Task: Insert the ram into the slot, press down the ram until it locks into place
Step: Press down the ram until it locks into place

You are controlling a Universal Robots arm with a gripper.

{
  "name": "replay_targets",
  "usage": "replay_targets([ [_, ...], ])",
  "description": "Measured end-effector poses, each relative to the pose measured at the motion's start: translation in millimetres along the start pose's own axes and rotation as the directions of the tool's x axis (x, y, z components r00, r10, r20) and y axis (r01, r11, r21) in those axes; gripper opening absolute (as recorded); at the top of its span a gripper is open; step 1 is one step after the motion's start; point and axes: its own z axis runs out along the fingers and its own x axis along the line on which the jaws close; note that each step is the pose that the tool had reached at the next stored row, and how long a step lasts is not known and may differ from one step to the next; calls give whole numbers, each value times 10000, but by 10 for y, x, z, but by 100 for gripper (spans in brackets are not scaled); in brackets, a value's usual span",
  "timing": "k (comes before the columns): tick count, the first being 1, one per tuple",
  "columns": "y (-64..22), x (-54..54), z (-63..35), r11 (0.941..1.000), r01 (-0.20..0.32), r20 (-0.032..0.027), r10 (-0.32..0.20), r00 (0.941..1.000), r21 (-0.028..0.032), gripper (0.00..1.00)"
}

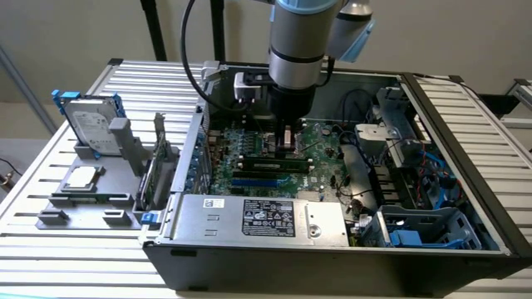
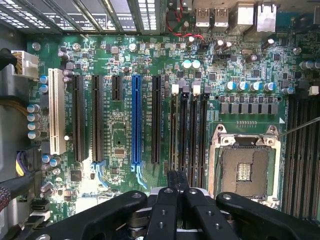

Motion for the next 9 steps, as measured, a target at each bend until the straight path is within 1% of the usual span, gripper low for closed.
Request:
replay_targets([
  [9, -1, -19, 71, 10000, -1, 0, 1, 10000, -49, 10],
])
